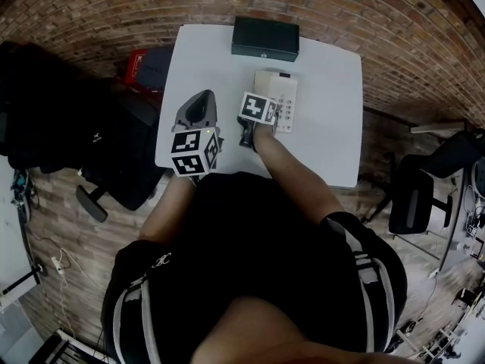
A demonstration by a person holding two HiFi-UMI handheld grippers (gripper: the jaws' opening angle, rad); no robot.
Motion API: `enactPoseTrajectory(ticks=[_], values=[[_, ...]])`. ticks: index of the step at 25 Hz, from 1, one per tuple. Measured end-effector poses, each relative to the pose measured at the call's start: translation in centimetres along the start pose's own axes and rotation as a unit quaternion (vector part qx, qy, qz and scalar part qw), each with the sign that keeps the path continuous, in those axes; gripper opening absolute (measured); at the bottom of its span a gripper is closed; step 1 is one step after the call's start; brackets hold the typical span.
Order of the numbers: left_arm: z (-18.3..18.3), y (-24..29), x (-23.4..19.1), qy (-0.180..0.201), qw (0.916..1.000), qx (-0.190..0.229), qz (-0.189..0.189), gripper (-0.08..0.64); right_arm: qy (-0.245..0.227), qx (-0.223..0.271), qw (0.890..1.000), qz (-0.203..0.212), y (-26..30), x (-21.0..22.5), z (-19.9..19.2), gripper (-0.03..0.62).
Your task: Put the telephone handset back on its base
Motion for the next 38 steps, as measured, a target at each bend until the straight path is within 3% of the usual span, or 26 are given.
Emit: enactPoseTrajectory(ticks=[8,12,18,21,23,25,34,36,38], values=[[-0.3,-0.4,0.0,0.002,1.0000,-0.001,0.003,0.002,-0.021,0.005,1.000,-0.018,0.2,0.1,-0.3,0.199],[-0.3,-0.5,-0.1,0.003,1.0000,-0.001,0.000,0.002,-0.015,0.005,1.000,0.007,0.4,-0.1,-0.4,0.226],[-0.2,-0.1,0.2,0.004,0.9999,0.000,-0.010,0.002,-0.034,0.102,0.993,0.039,-2.9,0.2,1.7,0.252],[-0.2,0.3,0.6,0.006,0.9998,0.002,-0.019,0.000,-0.026,0.164,0.982,0.091,-5.4,0.0,3.2,0.242],[-0.1,0.7,0.9,0.005,0.9997,0.003,-0.023,0.002,-0.014,0.202,0.972,0.118,-7.2,-0.1,4.3,0.069],[0.1,1.1,1.2,0.004,0.9996,0.004,-0.027,0.002,-0.020,0.248,0.960,0.127,-9.6,0.0,5.8,0.018],[1.4,2.6,3.7,0.013,0.9980,0.015,-0.060,0.002,-0.088,0.446,0.886,0.094,-21.0,4.1,10.8,-0.003],[1.7,2.9,4.3,0.016,0.9975,0.017,-0.067,0.002,-0.087,0.461,0.877,0.107,-22.4,5.2,10.9,-0.003],[1.9,3.0,4.9,0.020,0.9969,0.018,-0.074,0.002,-0.087,0.463,0.875,0.108,-23.0,6.3,10.7,-0.003]])
Point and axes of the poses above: the fingertips, and each gripper's own axes: y forward along the fingers, x to its right, z out of its top, the point moved 6 cm from there along -y, backward along the fingers, and after that the axes turned 4 degrees about z, right-handed, at the moved point
